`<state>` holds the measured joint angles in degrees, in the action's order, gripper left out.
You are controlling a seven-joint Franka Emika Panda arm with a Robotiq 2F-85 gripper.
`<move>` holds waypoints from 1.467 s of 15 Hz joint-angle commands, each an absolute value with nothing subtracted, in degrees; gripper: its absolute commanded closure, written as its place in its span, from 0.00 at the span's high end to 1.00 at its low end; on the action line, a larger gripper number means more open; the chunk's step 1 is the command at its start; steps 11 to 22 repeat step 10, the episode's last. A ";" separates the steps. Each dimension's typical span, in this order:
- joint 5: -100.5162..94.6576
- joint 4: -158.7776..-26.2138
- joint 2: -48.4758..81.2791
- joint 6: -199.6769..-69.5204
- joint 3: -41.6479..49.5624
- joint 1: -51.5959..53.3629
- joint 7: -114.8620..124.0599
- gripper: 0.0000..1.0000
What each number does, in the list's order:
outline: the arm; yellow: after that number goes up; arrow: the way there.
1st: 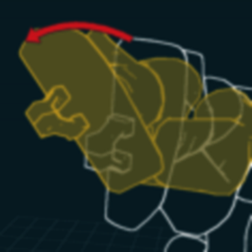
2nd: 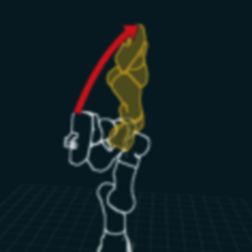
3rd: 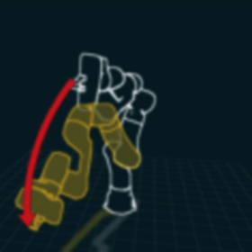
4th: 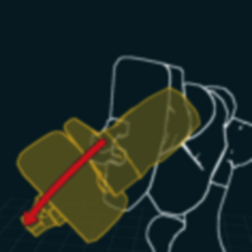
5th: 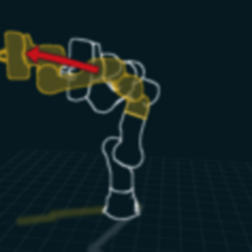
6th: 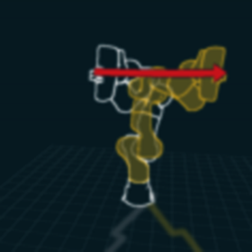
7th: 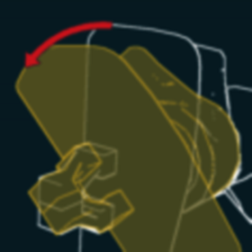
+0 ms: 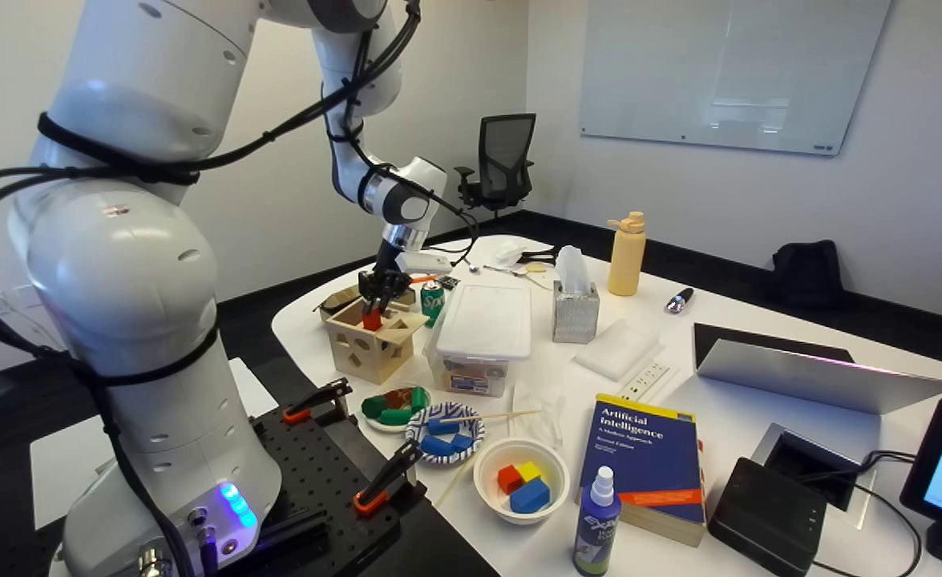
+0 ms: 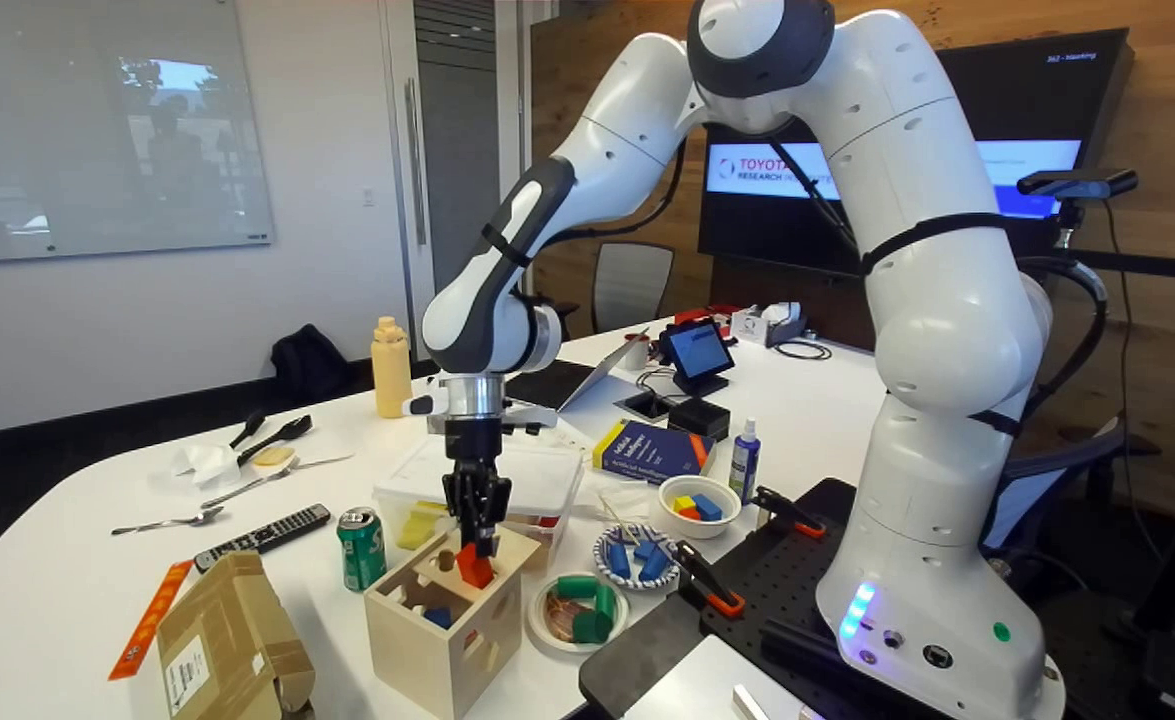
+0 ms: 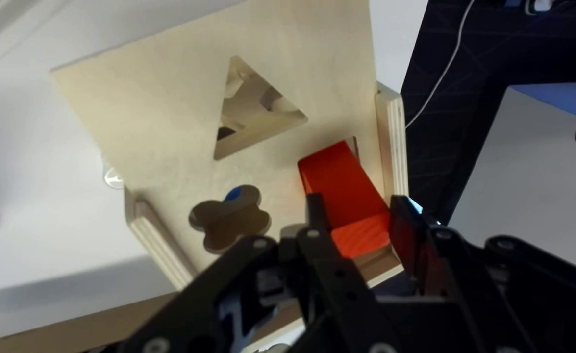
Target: Place the orange block inside the wooden object through the square whole
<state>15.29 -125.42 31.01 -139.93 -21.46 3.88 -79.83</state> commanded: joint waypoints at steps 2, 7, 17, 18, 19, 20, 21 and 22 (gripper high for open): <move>16.49 -127.19 30.47 -142.69 -23.62 1.72 -82.79 0.70; 15.73 -127.62 29.16 -140.20 -23.82 1.25 -83.05 1.00; 15.20 -127.84 28.77 -139.46 -23.39 1.64 -82.43 1.00; 15.20 -127.84 28.77 -139.46 -23.39 1.64 -82.43 1.00; 15.20 -127.84 28.77 -139.46 -23.39 1.64 -82.43 1.00; 15.20 -127.84 28.77 -139.46 -23.39 1.64 -82.43 1.00; 15.20 -127.84 28.77 -139.46 -23.39 1.64 -82.43 1.00; 15.20 -127.84 28.77 -139.46 -23.39 1.64 -82.43 1.00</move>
